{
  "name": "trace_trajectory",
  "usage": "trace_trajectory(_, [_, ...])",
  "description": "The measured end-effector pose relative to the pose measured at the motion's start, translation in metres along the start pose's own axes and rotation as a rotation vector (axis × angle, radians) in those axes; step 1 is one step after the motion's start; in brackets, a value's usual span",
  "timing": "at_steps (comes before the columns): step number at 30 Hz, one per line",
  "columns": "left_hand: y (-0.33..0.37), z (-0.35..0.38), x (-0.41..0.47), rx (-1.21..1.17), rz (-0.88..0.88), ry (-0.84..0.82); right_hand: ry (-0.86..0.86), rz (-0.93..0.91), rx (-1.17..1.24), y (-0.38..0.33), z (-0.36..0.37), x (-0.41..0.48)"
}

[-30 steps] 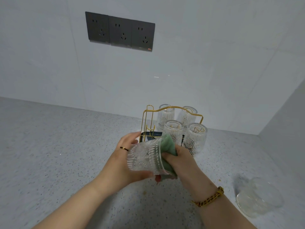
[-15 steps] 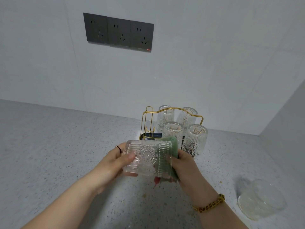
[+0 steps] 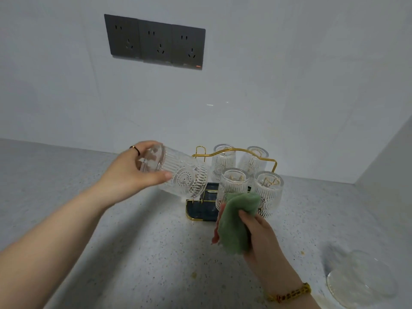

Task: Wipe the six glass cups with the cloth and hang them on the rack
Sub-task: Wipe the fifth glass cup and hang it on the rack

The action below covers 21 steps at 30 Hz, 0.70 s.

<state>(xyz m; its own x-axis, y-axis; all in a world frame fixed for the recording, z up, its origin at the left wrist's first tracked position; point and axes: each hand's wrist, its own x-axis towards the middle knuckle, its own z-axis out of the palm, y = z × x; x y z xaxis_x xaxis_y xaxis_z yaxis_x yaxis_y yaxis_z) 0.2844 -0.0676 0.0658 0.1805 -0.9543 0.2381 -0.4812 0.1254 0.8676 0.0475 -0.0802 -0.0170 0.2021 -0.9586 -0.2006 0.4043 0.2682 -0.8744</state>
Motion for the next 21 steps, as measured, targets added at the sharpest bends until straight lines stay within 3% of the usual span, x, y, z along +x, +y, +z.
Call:
trace_trajectory(10, [0.042, 0.011, 0.112, 0.490, 0.082, -0.035, 0.024, 0.069, 0.001, 0.005, -0.021, 0.011])
trace_trajectory(13, [0.043, 0.021, 0.138, 0.628, 0.088, -0.069, 0.080, 0.016, -0.080, 0.009, -0.026, 0.010])
trace_trajectory(21, [0.020, 0.063, 0.164, 0.800, 0.034, -0.245, 0.202, 0.041, -0.142, 0.022, -0.029, 0.014])
